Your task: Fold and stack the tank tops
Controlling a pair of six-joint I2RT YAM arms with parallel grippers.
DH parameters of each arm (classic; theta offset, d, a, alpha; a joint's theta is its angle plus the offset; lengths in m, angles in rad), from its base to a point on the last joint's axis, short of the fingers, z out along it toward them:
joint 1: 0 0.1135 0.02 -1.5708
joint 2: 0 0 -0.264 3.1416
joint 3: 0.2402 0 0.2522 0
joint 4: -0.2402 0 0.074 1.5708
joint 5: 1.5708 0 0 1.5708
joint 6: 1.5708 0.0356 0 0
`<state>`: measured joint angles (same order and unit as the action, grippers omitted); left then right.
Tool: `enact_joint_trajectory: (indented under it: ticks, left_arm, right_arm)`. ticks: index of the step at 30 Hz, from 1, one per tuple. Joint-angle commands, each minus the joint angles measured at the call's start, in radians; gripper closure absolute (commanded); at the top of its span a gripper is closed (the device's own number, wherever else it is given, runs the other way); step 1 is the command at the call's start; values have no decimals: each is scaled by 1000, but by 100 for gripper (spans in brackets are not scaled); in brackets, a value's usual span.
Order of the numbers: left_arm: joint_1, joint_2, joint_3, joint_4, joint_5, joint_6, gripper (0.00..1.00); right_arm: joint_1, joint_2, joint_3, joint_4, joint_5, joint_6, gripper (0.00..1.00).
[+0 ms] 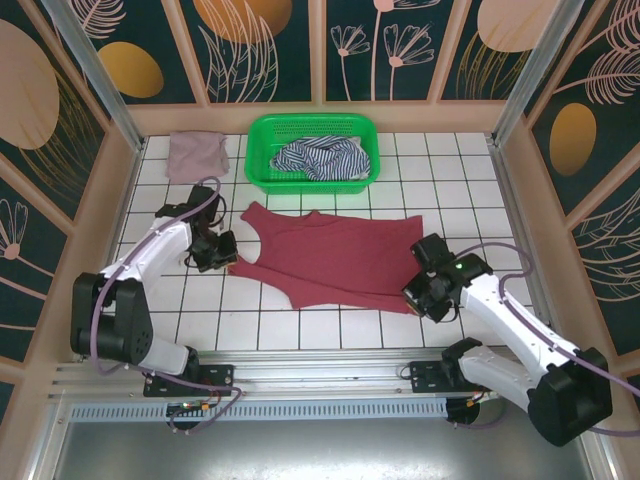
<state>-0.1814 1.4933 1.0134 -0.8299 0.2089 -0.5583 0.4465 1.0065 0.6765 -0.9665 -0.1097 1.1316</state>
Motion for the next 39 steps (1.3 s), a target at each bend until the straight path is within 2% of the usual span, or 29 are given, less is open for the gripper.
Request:
enact_joint_trajectory:
  ticks: [1, 6, 14, 23, 27, 31, 35, 39]
  left_arm:
    - [5, 50, 64, 18, 46, -28, 100]
    - [5, 107, 96, 45, 63, -32, 99]
    - [4, 172, 119, 54, 71, -29, 98]
    - [5, -18, -77, -47, 47, -83, 98]
    - [6, -103, -97, -142, 2, -102, 97]
    - [5, -178, -150, -169, 3, -146, 97]
    - [6, -153, -160, -126, 15, -154, 96]
    - [5, -42, -71, -62, 4, -139, 96]
  right_arm:
    - [-64, 38, 16, 1, -12, -124, 100]
    - [-177, 77, 17, 45, -52, -218, 100]
    - [-226, 188, 38, 128, -87, -296, 100]
    - [-221, 82, -19, -35, -127, -306, 100]
    - [-207, 41, -23, -84, -146, -296, 100]
    - [-171, 42, -16, -100, -138, -267, 100]
    - [-184, 84, -8, -38, -136, -280, 100]
    - [-194, 167, 45, 46, -145, -292, 100]
